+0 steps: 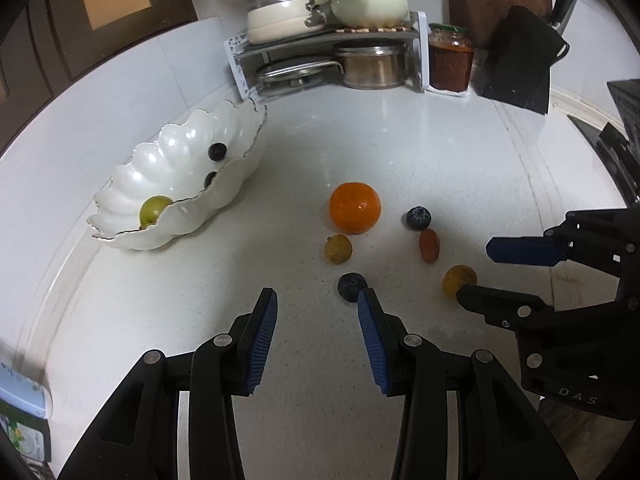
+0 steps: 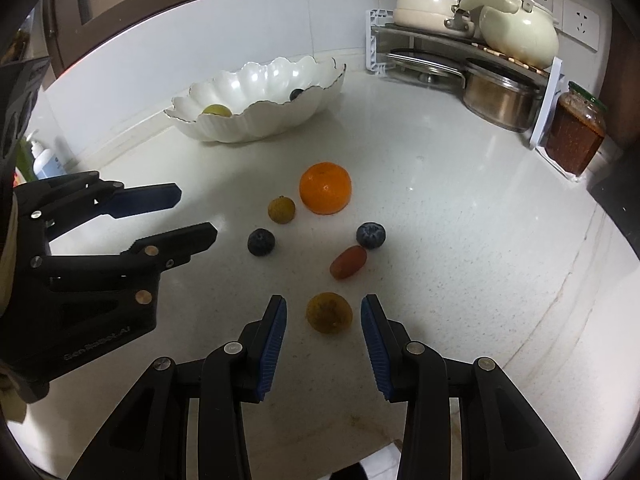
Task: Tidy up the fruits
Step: 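Withdraw both tools from the bowl back toward the remaining fruits, then close the left tool on a blueberry while the right tool grasps a brown round fruit, then carry the blueberry and brown round fruit with both tools over the white bowl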
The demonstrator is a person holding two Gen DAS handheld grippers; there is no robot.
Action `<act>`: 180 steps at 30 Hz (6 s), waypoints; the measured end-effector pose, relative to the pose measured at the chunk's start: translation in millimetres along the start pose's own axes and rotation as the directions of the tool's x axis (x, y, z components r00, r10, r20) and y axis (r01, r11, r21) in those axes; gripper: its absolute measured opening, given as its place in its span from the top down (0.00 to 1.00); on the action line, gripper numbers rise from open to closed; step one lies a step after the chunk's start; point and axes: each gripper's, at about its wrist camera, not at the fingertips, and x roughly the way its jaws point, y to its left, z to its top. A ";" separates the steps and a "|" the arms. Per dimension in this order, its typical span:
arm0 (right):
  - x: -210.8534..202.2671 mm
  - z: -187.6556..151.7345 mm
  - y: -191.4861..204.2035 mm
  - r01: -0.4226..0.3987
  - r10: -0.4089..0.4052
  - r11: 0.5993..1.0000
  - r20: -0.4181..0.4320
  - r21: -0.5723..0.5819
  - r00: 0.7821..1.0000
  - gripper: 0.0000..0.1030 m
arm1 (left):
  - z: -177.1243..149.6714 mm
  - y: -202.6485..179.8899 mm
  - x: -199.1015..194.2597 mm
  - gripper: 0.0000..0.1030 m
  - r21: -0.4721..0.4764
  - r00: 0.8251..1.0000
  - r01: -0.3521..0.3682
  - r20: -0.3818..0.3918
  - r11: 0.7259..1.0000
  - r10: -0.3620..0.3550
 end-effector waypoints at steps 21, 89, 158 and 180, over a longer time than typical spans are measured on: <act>18.1 -2.7 -3.2 -0.007 0.007 1.000 -0.015 0.011 1.000 0.61 | 0.1 -9.8 37.0 0.62 0.036 0.998 0.059 -0.040 0.998 -0.058; -46.3 58.7 -9.2 -0.043 0.064 0.995 0.246 -0.091 0.967 0.71 | 35.0 18.8 -55.1 0.78 -0.319 0.983 -0.045 0.154 0.947 0.098; 4.3 226.3 44.6 -0.082 0.157 0.964 0.290 -0.254 0.944 0.71 | 107.0 151.9 -51.0 0.78 -0.505 0.925 -0.237 0.144 0.830 0.351; 88.8 277.8 52.2 -0.136 0.159 0.965 0.086 -0.226 0.984 0.71 | 129.7 209.8 13.9 0.78 -0.507 0.953 -0.265 -0.006 0.820 0.303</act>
